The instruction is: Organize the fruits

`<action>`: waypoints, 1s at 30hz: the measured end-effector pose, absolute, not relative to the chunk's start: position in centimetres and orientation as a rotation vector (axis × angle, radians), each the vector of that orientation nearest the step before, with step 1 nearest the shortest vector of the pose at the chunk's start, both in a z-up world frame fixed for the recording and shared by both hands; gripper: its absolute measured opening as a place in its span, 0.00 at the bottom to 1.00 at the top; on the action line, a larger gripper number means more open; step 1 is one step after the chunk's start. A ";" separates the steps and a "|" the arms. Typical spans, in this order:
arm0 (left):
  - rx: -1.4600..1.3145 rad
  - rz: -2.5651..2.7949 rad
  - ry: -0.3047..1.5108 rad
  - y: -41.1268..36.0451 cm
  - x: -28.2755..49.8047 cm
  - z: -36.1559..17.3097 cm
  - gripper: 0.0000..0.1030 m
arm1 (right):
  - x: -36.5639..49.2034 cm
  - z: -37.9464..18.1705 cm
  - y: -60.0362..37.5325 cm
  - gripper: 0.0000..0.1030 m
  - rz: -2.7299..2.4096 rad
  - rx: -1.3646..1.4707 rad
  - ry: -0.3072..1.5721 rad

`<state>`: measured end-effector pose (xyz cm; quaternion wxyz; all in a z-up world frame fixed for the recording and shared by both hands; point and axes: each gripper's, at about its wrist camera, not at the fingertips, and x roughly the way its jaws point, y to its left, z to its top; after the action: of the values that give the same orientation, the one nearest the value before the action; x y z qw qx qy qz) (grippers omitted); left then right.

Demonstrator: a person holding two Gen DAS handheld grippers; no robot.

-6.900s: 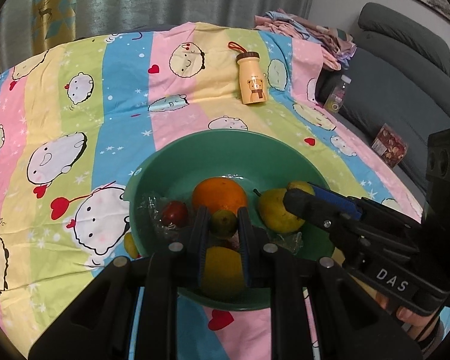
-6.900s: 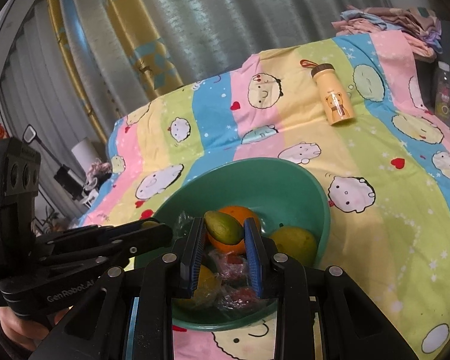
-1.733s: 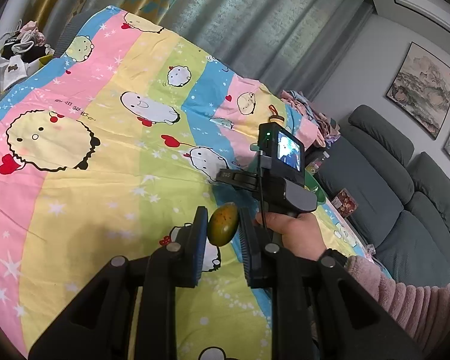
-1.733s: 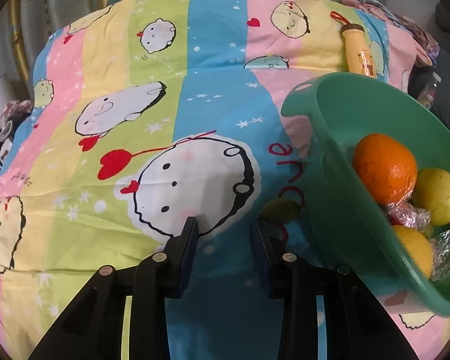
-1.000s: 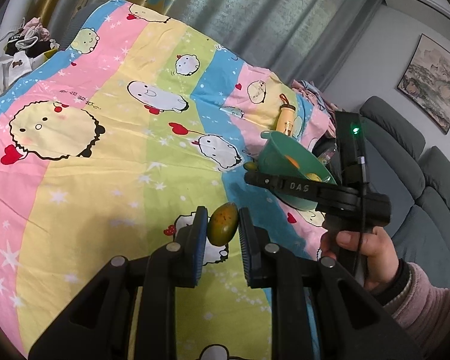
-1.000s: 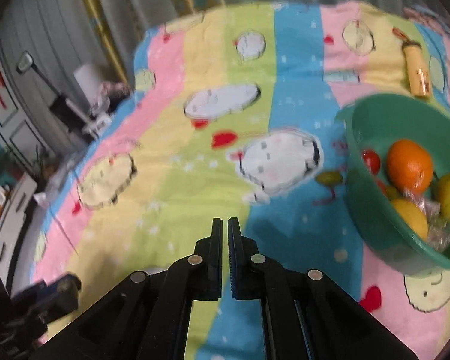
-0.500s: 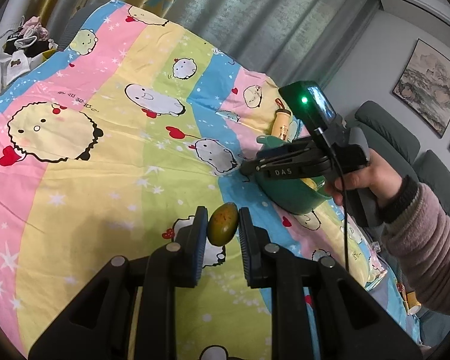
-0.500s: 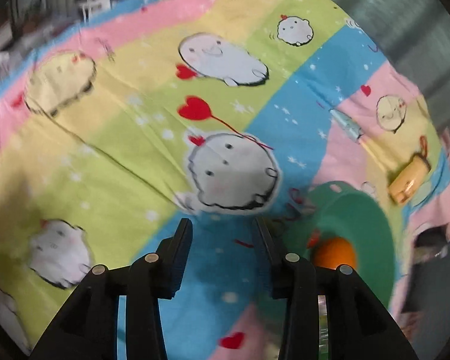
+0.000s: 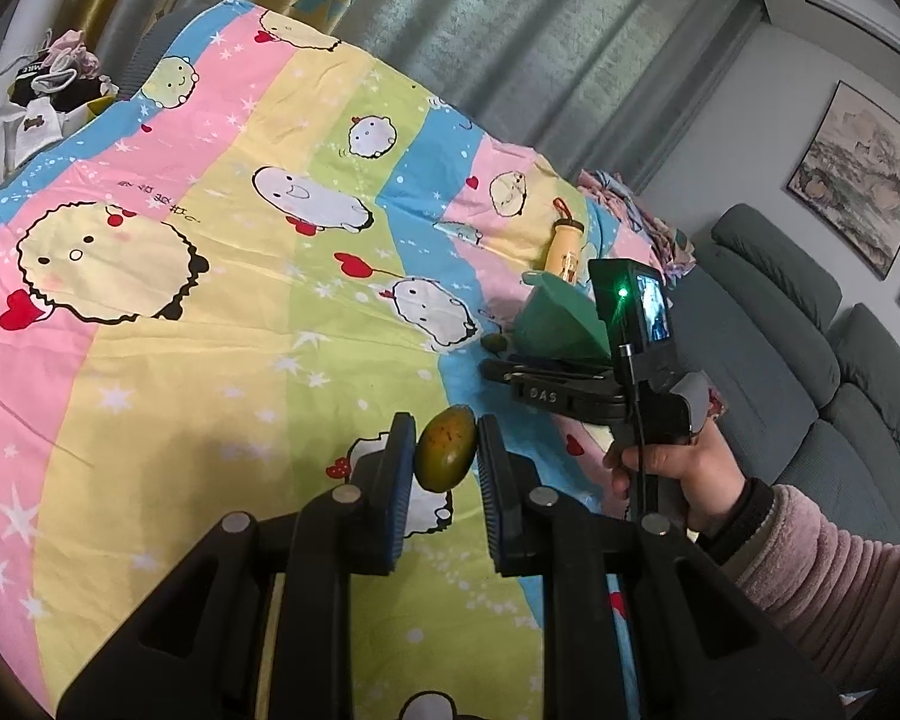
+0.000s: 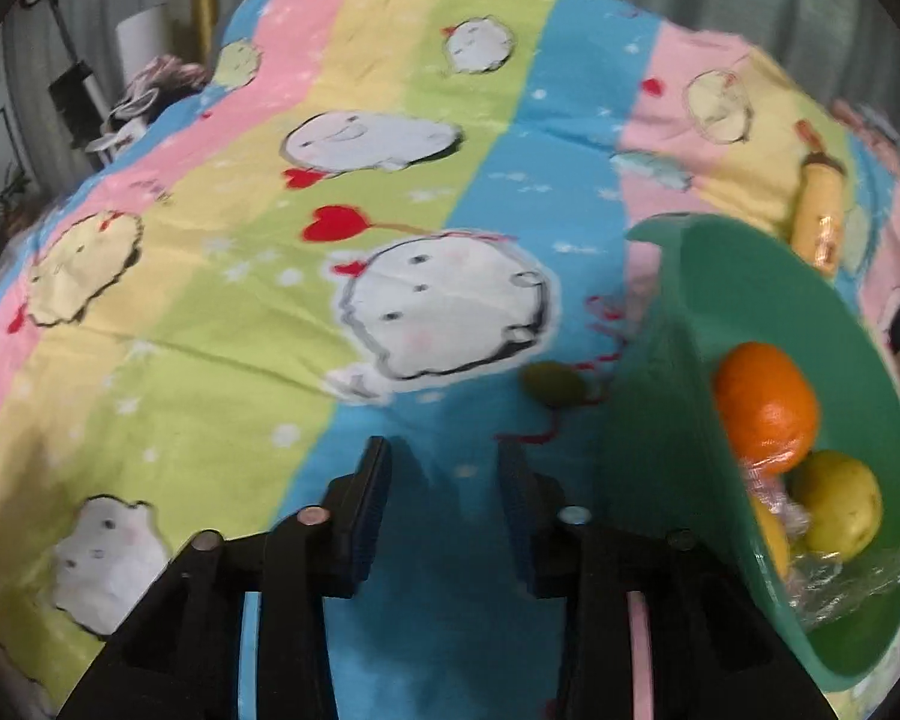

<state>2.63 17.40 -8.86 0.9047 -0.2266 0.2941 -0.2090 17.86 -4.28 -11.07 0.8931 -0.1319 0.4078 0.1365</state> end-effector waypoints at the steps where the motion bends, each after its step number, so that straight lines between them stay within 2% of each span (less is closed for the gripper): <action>1: -0.466 -0.435 0.608 17.4 2.6 -8.8 0.19 | 18.1 -11.1 -5.0 0.22 0.272 -0.251 0.850; 3: -0.461 -0.436 0.610 17.4 2.8 -8.8 0.19 | 18.6 -11.1 -6.6 0.18 0.238 -0.206 0.841; 6: -0.453 -0.440 0.616 17.1 3.1 -8.8 0.19 | 19.2 -10.8 -7.9 0.17 0.240 -0.140 0.823; 9: -0.445 -0.442 0.621 16.8 3.2 -8.8 0.19 | 20.5 -11.2 -7.1 0.19 0.255 -0.129 0.830; 11: -0.441 -0.437 0.624 16.8 3.2 -8.9 0.19 | 21.2 -11.6 -6.9 0.26 0.269 -0.085 0.848; 26: -0.438 -0.433 0.650 16.7 3.7 -9.5 0.19 | 22.7 -12.0 -6.2 0.31 0.190 0.013 0.832; 27: -0.437 -0.432 0.652 16.7 3.7 -9.5 0.19 | 22.7 -12.0 -6.3 0.31 0.194 0.019 0.835; 30: -0.432 -0.432 0.654 16.5 3.7 -9.5 0.19 | 22.7 -11.9 -6.8 0.20 0.191 0.029 0.835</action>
<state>3.66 16.53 -9.49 0.9016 -0.2087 0.3160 -0.2090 22.67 -6.76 -11.92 0.9095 0.0143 0.4049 0.0928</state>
